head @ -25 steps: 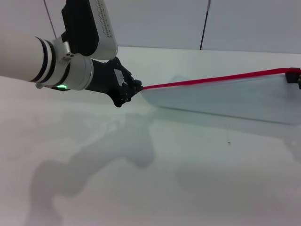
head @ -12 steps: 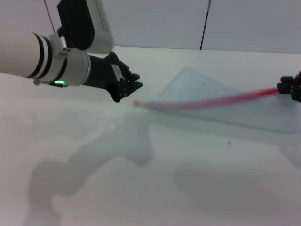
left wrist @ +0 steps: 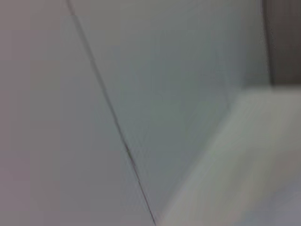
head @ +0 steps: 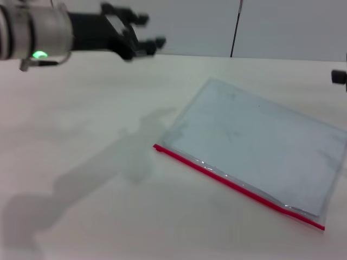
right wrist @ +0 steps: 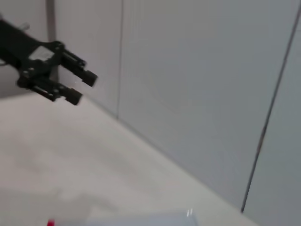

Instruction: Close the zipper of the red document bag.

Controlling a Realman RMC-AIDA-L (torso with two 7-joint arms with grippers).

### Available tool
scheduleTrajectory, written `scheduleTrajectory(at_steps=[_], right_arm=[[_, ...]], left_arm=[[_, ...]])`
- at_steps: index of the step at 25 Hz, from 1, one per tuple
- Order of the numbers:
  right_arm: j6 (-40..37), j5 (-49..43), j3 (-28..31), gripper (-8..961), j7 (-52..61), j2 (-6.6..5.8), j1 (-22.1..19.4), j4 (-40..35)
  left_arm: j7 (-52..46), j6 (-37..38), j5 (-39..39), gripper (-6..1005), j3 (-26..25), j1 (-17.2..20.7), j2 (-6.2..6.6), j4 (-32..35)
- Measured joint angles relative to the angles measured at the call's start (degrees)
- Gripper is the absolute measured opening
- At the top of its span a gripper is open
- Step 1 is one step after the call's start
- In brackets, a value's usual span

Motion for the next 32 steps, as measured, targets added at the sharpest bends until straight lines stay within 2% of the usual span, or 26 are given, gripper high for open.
scheduleTrajectory(at_steps=[4, 9, 12, 14, 18, 21, 26, 32], right_arm=[[4.29, 6.74, -0.65, 561, -3.02, 0.47, -0.69, 3.93], [14.24, 15.62, -4.25, 744, -9.74, 0.75, -0.83, 11.96], [23.56, 22.57, -9.54, 773, -13.29, 0.80, -0.61, 16.44], [33.88, 28.16, -14.47, 772, -14.60, 0.77, -0.34, 19.11], [45.89, 38.49, -19.91, 771, -18.98, 0.57, -0.15, 22.68], [47.42, 49.50, -19.77, 769, -26.03, 0.44, -0.14, 26.83], [44.79, 67.88, -20.06, 768, -39.86, 0.37, -0.53, 34.35], [44.67, 70.25, -20.18, 764, -42.14, 0.30, -0.07, 36.66]], left_arm=[[10.06, 4.06, -16.15, 510, -1.97, 4.58, -0.17, -0.26], [19.36, 13.48, -31.38, 692, 1.57, 8.39, -0.49, -3.05], [24.09, 18.84, -40.63, 730, 4.28, 9.14, -0.50, -6.05], [26.83, 20.28, -44.88, 727, 5.11, 9.20, -0.52, -8.05], [34.72, 21.69, -53.96, 724, 6.11, 9.22, -0.59, -12.47], [40.53, 21.96, -60.82, 724, 6.17, 8.87, -0.66, -16.62], [50.82, 21.46, -72.50, 724, 7.06, 8.82, -0.67, -21.69], [55.10, 20.89, -78.94, 724, 8.08, 9.19, -0.61, -24.15]])
